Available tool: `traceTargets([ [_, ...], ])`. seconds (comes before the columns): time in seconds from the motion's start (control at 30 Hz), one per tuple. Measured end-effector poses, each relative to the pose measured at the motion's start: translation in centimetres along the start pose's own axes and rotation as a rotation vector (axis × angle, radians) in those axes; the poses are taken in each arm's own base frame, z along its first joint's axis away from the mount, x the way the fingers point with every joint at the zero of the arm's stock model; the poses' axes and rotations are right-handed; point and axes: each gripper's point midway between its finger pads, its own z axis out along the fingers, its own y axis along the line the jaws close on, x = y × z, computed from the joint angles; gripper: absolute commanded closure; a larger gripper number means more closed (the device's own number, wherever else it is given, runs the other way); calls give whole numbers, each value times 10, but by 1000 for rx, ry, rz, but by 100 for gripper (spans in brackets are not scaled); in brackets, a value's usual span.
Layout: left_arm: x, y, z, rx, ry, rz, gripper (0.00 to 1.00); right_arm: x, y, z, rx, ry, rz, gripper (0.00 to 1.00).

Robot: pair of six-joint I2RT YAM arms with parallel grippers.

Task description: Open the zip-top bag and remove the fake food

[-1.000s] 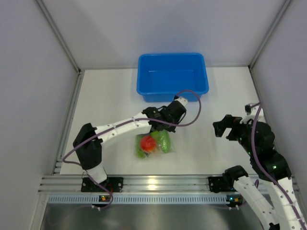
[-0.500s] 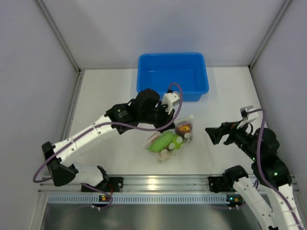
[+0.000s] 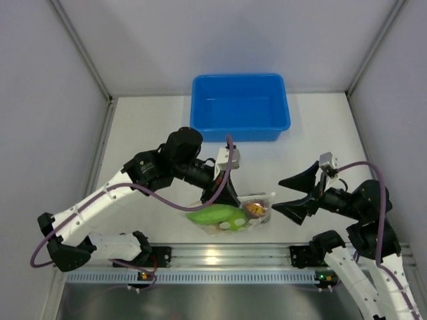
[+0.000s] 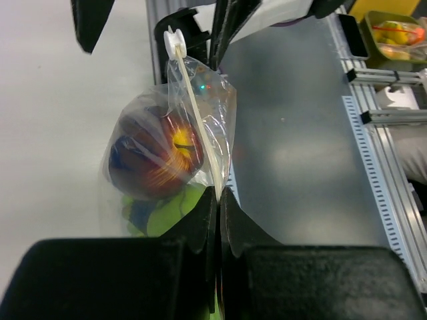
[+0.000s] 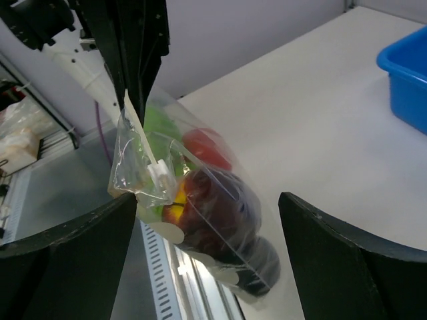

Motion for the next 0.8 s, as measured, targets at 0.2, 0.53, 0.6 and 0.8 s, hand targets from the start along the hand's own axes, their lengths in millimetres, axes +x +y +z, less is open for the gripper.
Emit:
traceTargets([
  [0.2, -3, -21, -3, 109, -14, 23, 100, 5, 24, 2, -179, -5, -14, 26],
  [0.53, -3, -32, -5, 172, -17, 24, 100, -14, 52, -7, -298, -84, -135, 66],
  [0.6, -3, -33, -5, 177, -18, 24, 100, -15, 52, -7, -303, -87, -141, 70],
  [0.8, -5, -34, -6, 180, -22, 30, 100, -20, 55, -7, -314, -97, -141, 67],
])
